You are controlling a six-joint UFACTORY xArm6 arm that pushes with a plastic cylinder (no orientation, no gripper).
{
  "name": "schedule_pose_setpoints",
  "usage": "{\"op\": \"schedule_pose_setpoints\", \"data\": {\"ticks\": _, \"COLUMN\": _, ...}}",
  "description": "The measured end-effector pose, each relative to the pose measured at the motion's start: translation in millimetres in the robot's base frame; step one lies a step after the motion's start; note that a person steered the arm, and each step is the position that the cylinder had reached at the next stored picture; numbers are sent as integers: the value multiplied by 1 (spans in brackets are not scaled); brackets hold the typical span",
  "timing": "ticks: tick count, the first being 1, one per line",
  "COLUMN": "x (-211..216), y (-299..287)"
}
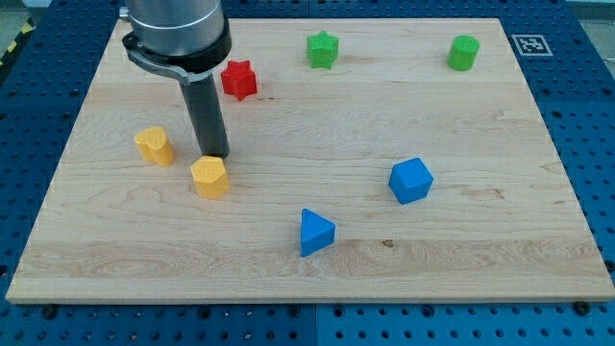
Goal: Move the yellow heart closer to the yellow hexagon
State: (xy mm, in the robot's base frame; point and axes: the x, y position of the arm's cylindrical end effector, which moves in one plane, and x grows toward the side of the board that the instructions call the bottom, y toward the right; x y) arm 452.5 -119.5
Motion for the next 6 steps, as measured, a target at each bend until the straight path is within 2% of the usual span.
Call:
{"op": "schedule_pose_setpoints", "data": {"ticks": 2, "x": -62, "y": -45}}
{"op": "schedule_pose_setpoints", "data": {"ticks": 3, "x": -49, "y": -78}}
{"op": "schedule_pose_setpoints", "data": {"ticks": 4, "x": -3, "y": -73}}
{"op": "schedule_pose_setpoints", "data": {"ticks": 5, "x": 21, "y": -62}}
{"op": "schedule_pose_setpoints", "data": {"ticks": 6, "x": 4, "y": -68}}
